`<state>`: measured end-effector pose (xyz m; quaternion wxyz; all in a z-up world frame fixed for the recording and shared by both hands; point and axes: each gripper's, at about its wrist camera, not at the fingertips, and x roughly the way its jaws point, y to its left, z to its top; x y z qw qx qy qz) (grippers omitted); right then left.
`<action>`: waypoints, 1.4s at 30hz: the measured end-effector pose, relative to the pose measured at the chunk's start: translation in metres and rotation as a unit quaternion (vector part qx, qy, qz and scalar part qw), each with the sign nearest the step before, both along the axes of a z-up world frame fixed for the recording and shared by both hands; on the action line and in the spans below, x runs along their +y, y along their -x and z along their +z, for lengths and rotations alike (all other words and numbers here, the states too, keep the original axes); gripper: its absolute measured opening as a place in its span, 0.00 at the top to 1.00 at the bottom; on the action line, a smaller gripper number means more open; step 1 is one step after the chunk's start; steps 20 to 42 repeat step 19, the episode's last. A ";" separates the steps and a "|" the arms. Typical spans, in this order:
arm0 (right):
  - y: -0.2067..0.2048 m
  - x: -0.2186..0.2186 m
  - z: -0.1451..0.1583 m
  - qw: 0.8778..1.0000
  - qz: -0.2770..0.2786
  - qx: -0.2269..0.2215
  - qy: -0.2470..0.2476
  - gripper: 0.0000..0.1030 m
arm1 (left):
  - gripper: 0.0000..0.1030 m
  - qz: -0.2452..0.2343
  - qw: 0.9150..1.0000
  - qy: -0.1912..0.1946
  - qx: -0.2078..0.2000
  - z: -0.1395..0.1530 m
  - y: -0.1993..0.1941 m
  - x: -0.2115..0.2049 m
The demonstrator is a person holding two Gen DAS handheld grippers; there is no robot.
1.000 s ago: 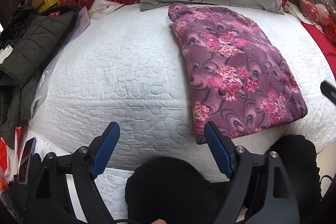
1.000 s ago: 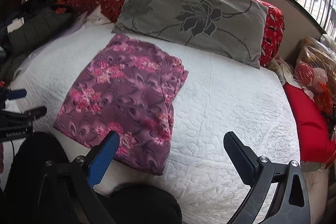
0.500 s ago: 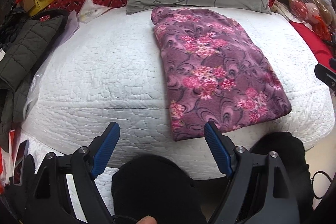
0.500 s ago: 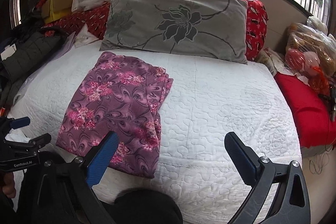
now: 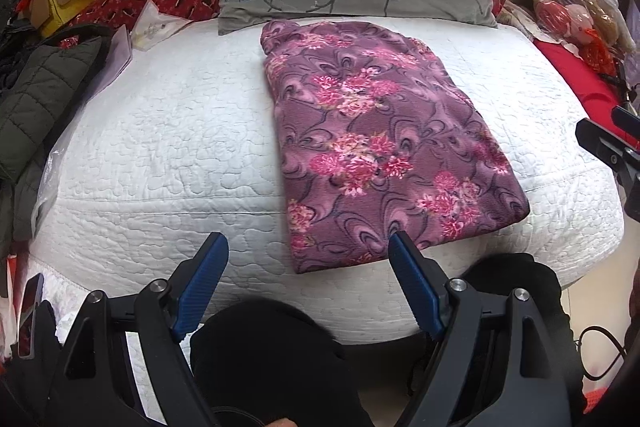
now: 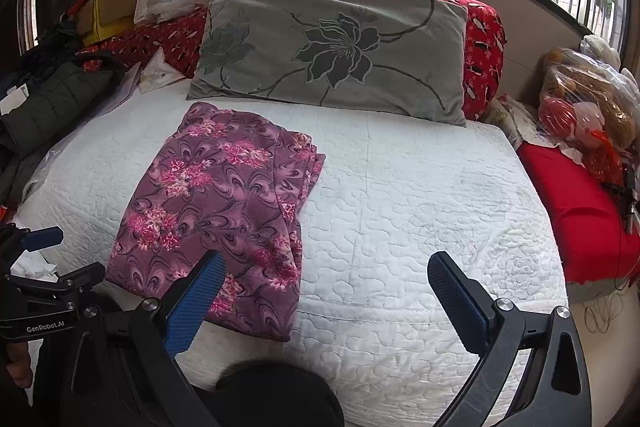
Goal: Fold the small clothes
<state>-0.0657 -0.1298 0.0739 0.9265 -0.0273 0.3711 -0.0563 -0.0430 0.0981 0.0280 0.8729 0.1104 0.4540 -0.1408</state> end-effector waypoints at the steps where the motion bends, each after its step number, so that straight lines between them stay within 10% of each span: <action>1: 0.000 0.000 0.000 1.000 -0.001 0.001 0.000 0.01 | 0.20 -0.001 1.000 0.000 0.000 0.000 0.000 -0.001; 42: -0.001 -0.012 -0.008 1.000 -0.019 0.019 -0.014 0.01 | 0.20 -0.012 1.000 0.013 0.007 0.010 0.000 -0.021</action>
